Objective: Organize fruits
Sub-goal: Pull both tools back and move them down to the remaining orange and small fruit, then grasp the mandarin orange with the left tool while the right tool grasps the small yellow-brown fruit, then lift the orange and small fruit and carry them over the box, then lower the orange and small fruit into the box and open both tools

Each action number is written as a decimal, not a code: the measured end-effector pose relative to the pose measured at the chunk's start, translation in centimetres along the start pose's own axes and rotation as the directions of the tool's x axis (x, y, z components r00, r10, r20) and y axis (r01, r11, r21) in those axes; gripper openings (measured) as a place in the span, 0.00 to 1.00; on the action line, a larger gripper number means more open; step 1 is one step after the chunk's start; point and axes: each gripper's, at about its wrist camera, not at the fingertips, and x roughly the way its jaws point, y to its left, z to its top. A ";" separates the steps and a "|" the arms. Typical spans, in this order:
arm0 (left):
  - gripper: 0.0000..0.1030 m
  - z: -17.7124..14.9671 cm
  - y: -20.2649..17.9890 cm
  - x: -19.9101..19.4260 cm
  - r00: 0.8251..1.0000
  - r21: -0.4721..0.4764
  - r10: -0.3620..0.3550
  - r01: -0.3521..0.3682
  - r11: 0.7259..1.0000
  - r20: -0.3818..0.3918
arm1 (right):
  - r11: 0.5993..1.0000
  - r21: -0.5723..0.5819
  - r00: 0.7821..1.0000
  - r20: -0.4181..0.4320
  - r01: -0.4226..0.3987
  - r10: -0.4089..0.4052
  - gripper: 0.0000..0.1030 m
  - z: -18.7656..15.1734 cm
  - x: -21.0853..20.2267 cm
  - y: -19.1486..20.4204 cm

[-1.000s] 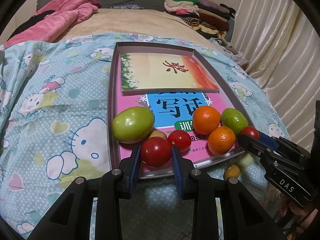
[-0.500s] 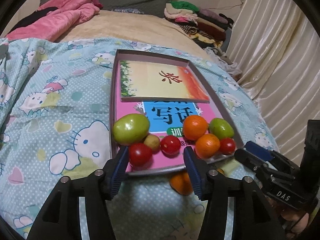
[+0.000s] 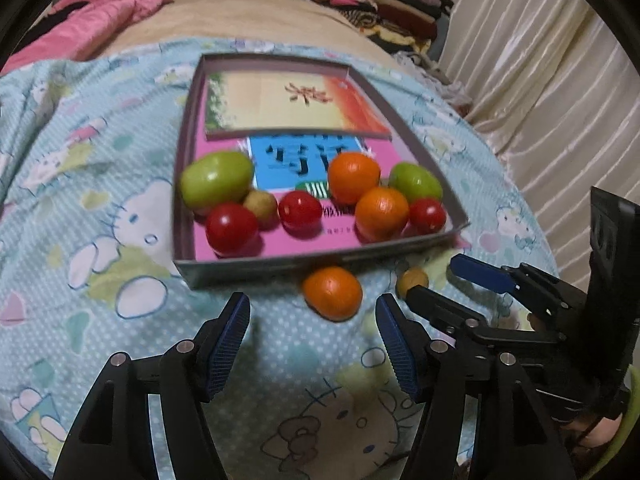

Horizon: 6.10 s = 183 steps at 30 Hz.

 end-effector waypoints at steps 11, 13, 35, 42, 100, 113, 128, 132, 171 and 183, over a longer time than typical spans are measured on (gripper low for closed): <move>0.52 -0.1 -1.1 2.3 0.999 0.048 -0.016 0.019 0.999 -0.049 | 1.000 -0.002 0.997 -0.077 0.010 -0.010 0.42 -0.2 2.1 -0.3; 0.47 0.0 -1.3 2.6 0.998 0.056 -0.022 0.025 0.998 -0.055 | 1.000 -0.002 0.997 -0.080 0.012 -0.012 0.33 -0.3 2.2 -0.3; 0.35 0.1 -0.9 0.6 0.999 0.055 -0.041 0.041 0.998 0.006 | 0.989 0.002 0.987 0.071 -0.147 0.146 0.28 0.2 -1.4 -0.1; 0.35 1.1 -0.3 -3.1 0.988 0.045 -0.008 0.001 0.999 0.153 | 0.989 -0.039 0.969 0.196 -0.144 0.149 0.28 0.8 -3.8 0.3; 0.35 2.5 0.3 -0.1 0.986 0.029 0.063 -0.069 0.997 0.156 | 0.997 0.071 0.970 0.243 -0.007 -0.010 0.28 2.2 -3.4 -3.6; 0.35 2.5 -0.2 0.7 0.987 0.055 0.052 -0.061 0.997 0.154 | 0.998 0.060 0.984 0.173 0.029 -0.039 0.28 2.3 -1.7 -3.4; 0.35 2.6 0.0 1.5 0.989 0.059 0.050 -0.059 0.997 0.136 | 0.999 -0.003 0.986 0.163 0.035 -0.034 0.28 2.5 -0.8 -2.3; 0.35 2.6 0.0 1.5 0.990 0.056 0.047 -0.055 0.997 0.135 | 0.999 0.000 0.986 0.163 0.034 -0.034 0.28 2.5 -0.8 -2.3; 0.36 2.7 0.1 1.6 0.991 0.051 0.044 -0.051 0.997 0.129 | 0.997 0.028 0.975 0.212 0.067 -0.072 0.56 2.7 -1.8 -2.7; 0.36 2.5 0.2 1.5 0.991 0.043 0.046 -0.052 0.998 0.128 | 0.997 0.035 0.974 0.216 0.070 -0.076 0.60 2.8 -1.8 -2.8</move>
